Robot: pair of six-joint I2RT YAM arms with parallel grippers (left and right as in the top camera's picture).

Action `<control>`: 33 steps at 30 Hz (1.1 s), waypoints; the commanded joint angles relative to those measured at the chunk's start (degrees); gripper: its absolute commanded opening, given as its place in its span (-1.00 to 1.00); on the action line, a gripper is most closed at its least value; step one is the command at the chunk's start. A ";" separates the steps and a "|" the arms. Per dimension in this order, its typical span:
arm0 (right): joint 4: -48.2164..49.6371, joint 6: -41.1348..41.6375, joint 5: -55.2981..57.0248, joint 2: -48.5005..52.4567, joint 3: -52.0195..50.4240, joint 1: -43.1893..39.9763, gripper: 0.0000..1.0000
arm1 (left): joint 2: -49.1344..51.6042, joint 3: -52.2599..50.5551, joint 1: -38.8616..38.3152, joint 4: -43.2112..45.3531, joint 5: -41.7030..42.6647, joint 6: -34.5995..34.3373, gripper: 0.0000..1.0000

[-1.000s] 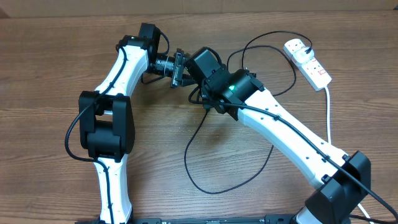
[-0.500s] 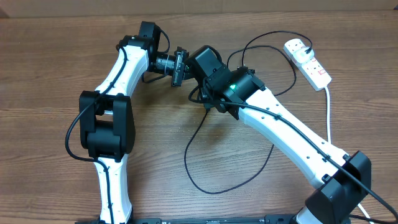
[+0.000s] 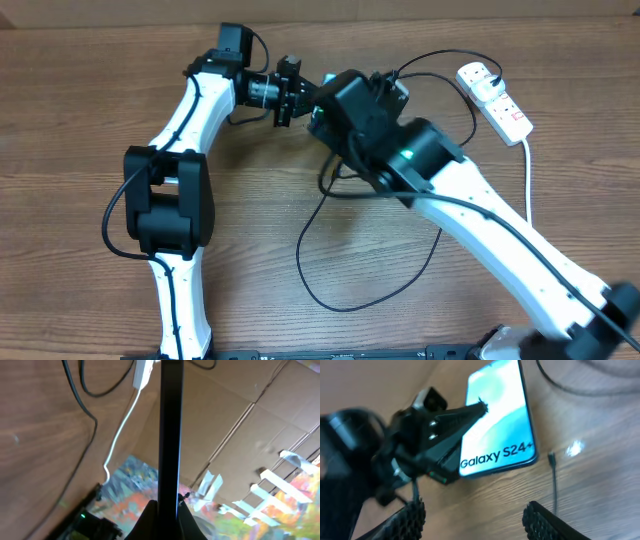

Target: Plug charger to phone and switch on socket

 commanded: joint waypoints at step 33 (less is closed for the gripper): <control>-6.27 -17.57 -17.75 21.68 -1.77 -6.27 -0.15 | -22.64 1.42 3.74 -23.61 -72.85 11.82 -0.92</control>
